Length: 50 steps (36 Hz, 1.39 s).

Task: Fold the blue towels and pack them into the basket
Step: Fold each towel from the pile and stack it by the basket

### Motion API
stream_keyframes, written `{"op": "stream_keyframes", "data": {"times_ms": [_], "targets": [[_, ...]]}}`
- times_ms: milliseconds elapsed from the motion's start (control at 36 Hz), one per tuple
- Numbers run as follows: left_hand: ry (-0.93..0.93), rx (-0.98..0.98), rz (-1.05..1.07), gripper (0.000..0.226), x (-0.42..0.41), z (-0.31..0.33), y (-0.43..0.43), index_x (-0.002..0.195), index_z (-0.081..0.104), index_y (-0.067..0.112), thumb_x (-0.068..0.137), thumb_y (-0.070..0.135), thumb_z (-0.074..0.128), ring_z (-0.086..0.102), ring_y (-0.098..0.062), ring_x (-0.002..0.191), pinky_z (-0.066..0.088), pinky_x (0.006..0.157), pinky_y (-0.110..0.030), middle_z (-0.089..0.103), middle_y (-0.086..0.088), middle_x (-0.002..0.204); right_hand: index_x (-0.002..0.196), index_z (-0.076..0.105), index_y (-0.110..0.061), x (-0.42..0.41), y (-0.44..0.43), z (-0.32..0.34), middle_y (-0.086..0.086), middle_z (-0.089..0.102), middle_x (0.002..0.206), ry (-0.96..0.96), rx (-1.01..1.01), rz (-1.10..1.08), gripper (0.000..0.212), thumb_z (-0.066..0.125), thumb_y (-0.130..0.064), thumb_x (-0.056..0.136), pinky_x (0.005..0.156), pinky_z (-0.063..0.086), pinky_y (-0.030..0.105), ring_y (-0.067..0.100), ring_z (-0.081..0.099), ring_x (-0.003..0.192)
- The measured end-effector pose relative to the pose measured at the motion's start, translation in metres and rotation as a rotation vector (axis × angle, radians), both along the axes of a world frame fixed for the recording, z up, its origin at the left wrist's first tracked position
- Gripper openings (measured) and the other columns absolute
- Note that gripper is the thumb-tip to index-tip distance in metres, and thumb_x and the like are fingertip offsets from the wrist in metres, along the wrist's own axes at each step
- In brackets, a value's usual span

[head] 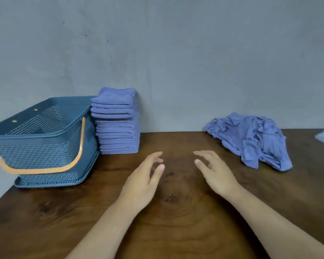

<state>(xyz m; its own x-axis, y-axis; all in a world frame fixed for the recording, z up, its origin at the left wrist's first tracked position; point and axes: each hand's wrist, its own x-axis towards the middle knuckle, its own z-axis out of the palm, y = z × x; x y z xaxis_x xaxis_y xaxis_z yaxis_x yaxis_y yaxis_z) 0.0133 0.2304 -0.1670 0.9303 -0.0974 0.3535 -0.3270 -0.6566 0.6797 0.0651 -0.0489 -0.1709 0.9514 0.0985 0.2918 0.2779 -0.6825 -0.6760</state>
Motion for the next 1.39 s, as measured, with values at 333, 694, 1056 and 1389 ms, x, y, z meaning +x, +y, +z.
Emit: {"op": "stream_keyframes", "data": {"times_ms": [333,694,1056,1389], "targets": [[0.098,0.143,0.002,0.041,0.003,-0.012,-0.020,0.146,0.050,0.050,0.106,0.056,0.051,0.058,0.009,0.123,0.049,0.106,-0.029,0.061,0.036,0.129,0.132,0.069,-0.021,0.020,-0.126,-0.003,0.000,0.058,0.143,-0.378,-0.247,-0.439,0.040,0.069,-0.018,0.093,0.104,0.048,0.056,0.029,0.047,0.134],[0.029,0.446,0.183,0.051,0.030,-0.016,-0.103,0.154,0.039,0.042,0.105,0.051,0.050,0.047,-0.002,0.130,0.039,0.106,-0.033,0.057,0.028,0.134,0.145,0.057,-0.018,0.099,-0.143,0.008,0.006,0.048,0.157,-0.490,-0.374,-0.591,0.052,0.062,-0.022,0.093,0.118,0.032,0.059,0.030,0.043,0.145],[0.081,0.315,0.172,0.051,0.036,-0.023,-0.089,0.150,0.034,0.051,0.103,0.052,0.055,0.043,0.012,0.124,0.032,0.114,-0.030,0.054,0.040,0.122,0.143,0.059,-0.018,0.148,-0.146,0.026,0.014,0.062,0.122,-0.313,-0.610,-0.666,0.042,0.050,-0.038,0.107,0.097,0.038,0.051,0.037,0.059,0.106],[0.085,0.058,0.139,0.045,0.034,-0.018,-0.083,0.145,0.043,0.050,0.103,0.048,0.057,0.050,0.014,0.125,0.040,0.112,-0.031,0.061,0.035,0.124,0.122,0.072,-0.031,0.102,-0.094,0.069,0.000,0.065,0.108,-0.593,-0.191,-0.471,0.032,0.047,-0.035,0.101,0.082,0.039,0.044,0.030,0.061,0.096]]}}
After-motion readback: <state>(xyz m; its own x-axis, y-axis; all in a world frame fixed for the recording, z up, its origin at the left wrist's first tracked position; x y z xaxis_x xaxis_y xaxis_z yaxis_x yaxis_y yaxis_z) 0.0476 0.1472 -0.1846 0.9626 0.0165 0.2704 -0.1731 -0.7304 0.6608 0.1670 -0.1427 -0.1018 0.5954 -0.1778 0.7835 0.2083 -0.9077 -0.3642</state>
